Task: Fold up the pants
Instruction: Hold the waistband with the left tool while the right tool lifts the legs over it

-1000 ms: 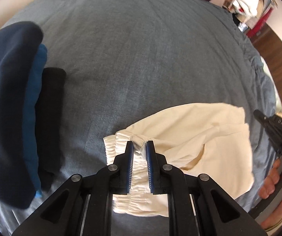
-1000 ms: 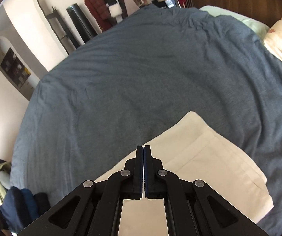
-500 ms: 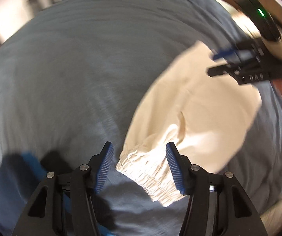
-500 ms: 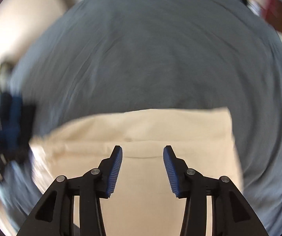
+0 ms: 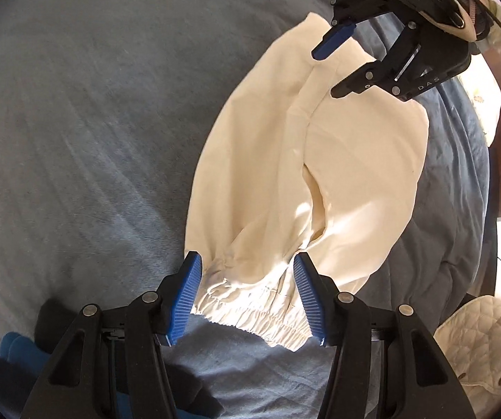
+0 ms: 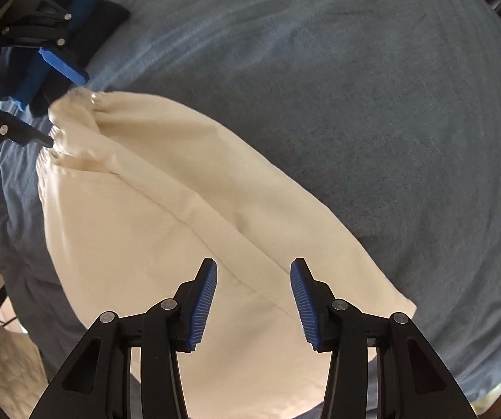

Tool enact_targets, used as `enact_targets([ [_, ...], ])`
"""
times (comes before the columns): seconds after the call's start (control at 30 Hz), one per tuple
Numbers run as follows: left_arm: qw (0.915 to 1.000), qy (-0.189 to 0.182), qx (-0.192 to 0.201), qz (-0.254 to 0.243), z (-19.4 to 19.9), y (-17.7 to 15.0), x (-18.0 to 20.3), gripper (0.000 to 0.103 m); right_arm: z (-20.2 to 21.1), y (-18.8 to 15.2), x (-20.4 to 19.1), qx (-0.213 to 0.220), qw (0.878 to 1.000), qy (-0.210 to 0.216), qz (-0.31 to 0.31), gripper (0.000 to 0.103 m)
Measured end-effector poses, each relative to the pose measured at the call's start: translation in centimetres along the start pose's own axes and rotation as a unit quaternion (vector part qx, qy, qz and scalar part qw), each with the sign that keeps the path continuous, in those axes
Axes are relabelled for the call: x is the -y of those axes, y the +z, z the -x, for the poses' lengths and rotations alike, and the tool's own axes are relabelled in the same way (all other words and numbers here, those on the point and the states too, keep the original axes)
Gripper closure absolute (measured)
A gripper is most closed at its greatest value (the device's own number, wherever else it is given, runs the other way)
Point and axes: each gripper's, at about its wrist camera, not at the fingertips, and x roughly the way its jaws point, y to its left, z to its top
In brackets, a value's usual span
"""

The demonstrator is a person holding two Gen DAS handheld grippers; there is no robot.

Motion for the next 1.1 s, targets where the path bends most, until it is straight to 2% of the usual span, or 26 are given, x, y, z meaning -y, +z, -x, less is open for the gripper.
enact_targets([
  [0.13, 1.0, 0.006, -0.004, -0.003, -0.4, 0.5, -0.5, 0.05, -1.8, -0.1, 0.3, -0.028, 0.999, 0.0, 0.018, 0.058],
  [0.23, 1.0, -0.007, -0.002, 0.001, -1.4, 1.2, -0.3, 0.05, -2.8, -0.2, 0.8, -0.029, 1.0, 0.0, 0.003, 0.058],
  [0.3, 1.0, -0.002, -0.007, 0.003, -1.9, 0.9, -0.4, 0.052, -3.3, -0.2, 0.8, -0.032, 0.999, 0.006, -0.001, 0.058],
  [0.5, 0.9999, -0.008, -0.005, 0.015, -1.8, -0.2, 0.0, 0.072, -4.4, -1.8, -0.1, -0.033, 0.999, 0.004, -0.011, 0.059],
  [0.53, 0.9998, -0.009, -0.004, 0.017, -1.7, -0.4, 0.2, 0.075, -4.6, -1.9, 0.1, -0.031, 0.999, 0.002, -0.012, 0.061],
  [0.6, 0.9996, -0.008, -0.006, 0.027, -1.3, -1.0, 0.8, 0.077, -4.6, -3.0, -0.2, -0.029, 1.0, -0.005, -0.012, 0.076],
  [0.67, 0.9994, -0.006, -0.004, 0.034, -0.9, -1.7, 1.8, 0.078, -4.3, -3.6, -1.0, -0.028, 0.999, -0.03, -0.013, 0.091],
  [0.7, 0.9993, -0.003, -0.003, 0.038, -0.5, -2.0, 2.3, 0.079, -4.0, -4.1, -1.3, -0.023, 0.999, -0.035, -0.018, 0.093],
  [0.83, 0.9977, 0.024, -0.006, 0.062, 0.4, -3.1, 3.5, 0.079, -2.6, -5.7, -2.6, 0.004, 0.998, -0.053, -0.04, 0.097],
  [0.97, 0.9948, 0.036, 0.008, 0.095, 1.1, -3.7, 3.8, 0.08, 0.4, -8.0, -3.0, 0.048, 0.992, -0.082, -0.077, 0.098],
  [1.1, 0.9893, 0.059, 0.023, 0.131, 1.1, -3.6, 2.6, 0.08, 2.4, -8.5, -3.3, 0.072, 0.985, -0.115, -0.103, 0.099],
])
